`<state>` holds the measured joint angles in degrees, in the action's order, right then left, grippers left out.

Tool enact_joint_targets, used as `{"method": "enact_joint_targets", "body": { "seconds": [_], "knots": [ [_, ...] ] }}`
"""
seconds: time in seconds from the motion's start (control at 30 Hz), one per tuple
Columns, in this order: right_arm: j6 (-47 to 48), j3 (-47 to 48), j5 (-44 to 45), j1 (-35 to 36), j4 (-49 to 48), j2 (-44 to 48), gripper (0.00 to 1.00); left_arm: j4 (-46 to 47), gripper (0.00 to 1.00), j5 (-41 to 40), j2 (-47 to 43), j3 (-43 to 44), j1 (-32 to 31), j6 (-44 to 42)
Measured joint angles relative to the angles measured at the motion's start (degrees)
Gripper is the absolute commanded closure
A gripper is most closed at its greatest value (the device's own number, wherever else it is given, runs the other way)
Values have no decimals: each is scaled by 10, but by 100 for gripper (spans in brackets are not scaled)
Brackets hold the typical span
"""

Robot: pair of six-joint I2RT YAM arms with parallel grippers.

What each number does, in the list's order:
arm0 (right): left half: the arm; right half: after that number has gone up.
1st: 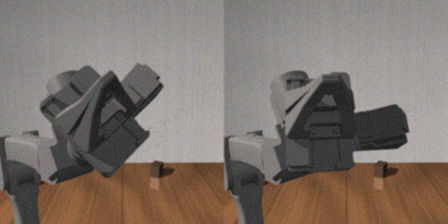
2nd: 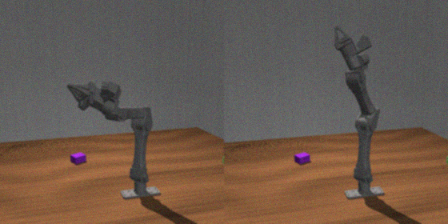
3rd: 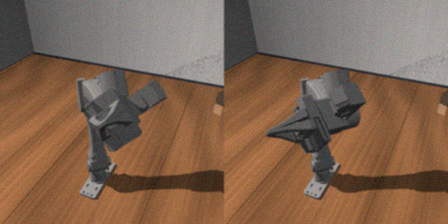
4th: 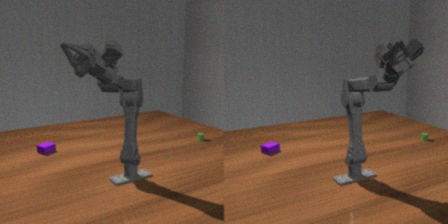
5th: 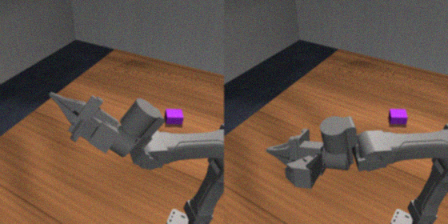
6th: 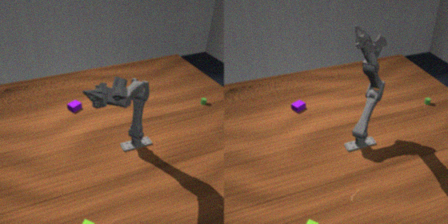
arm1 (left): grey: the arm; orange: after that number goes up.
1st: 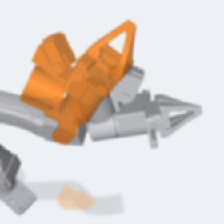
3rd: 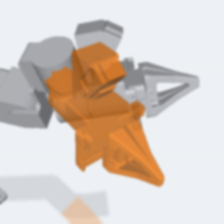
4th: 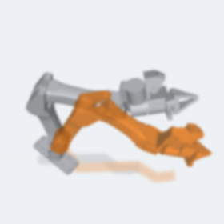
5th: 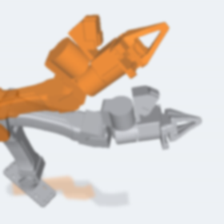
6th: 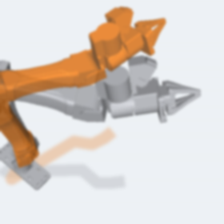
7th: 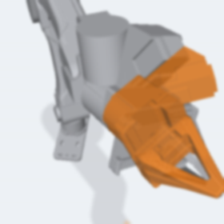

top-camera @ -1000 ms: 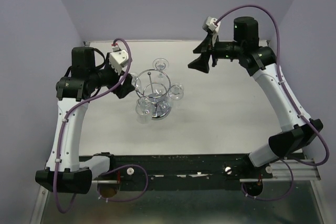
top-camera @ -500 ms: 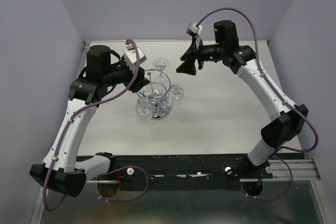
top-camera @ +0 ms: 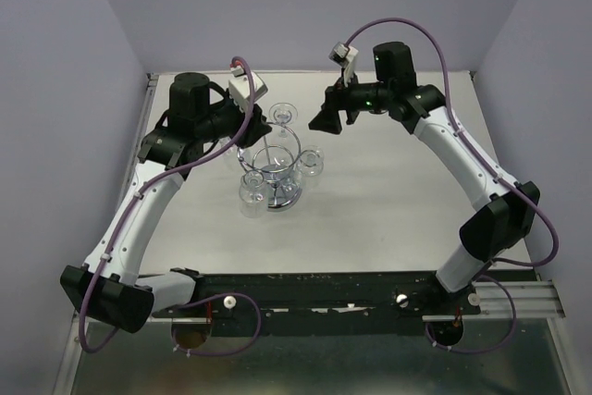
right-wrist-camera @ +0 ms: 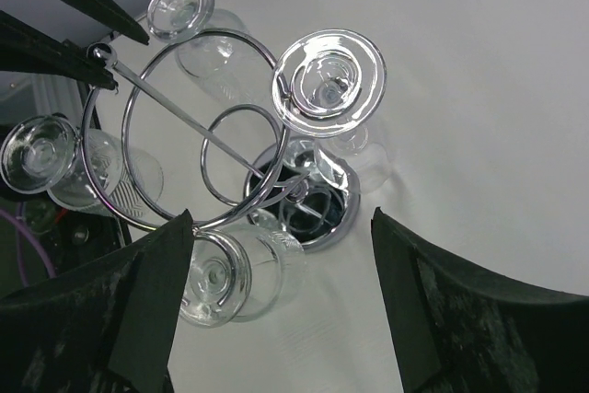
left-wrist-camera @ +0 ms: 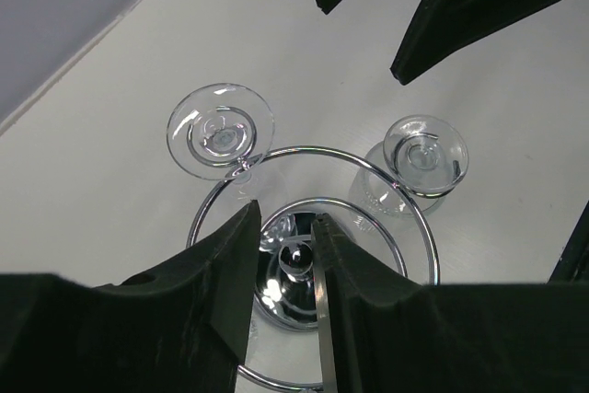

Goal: Take the wine glass off the wine glass rack

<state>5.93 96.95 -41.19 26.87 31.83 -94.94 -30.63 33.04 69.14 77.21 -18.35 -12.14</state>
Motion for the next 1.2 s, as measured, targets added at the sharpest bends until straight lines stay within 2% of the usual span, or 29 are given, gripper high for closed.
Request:
{"method": "enact_joint_targets", "body": {
  "seconds": [0.23, 0.6, 0.93, 1.2],
  "knots": [
    [-52, 14, -5, 4, -26, -38, 14, 1, 62, -2, 7, -3, -2, -1],
    [-73, 45, -18, 36, -38, -98, 16, -3, 100, -4, 5, -13, -10, -20],
    [-79, 43, -20, 46, -39, -109, 24, -2, 100, -4, 5, -12, -12, -26],
    [-80, 37, -22, 47, -39, -122, 43, 3, 100, -3, 9, -11, -13, -15]
  ]
}}
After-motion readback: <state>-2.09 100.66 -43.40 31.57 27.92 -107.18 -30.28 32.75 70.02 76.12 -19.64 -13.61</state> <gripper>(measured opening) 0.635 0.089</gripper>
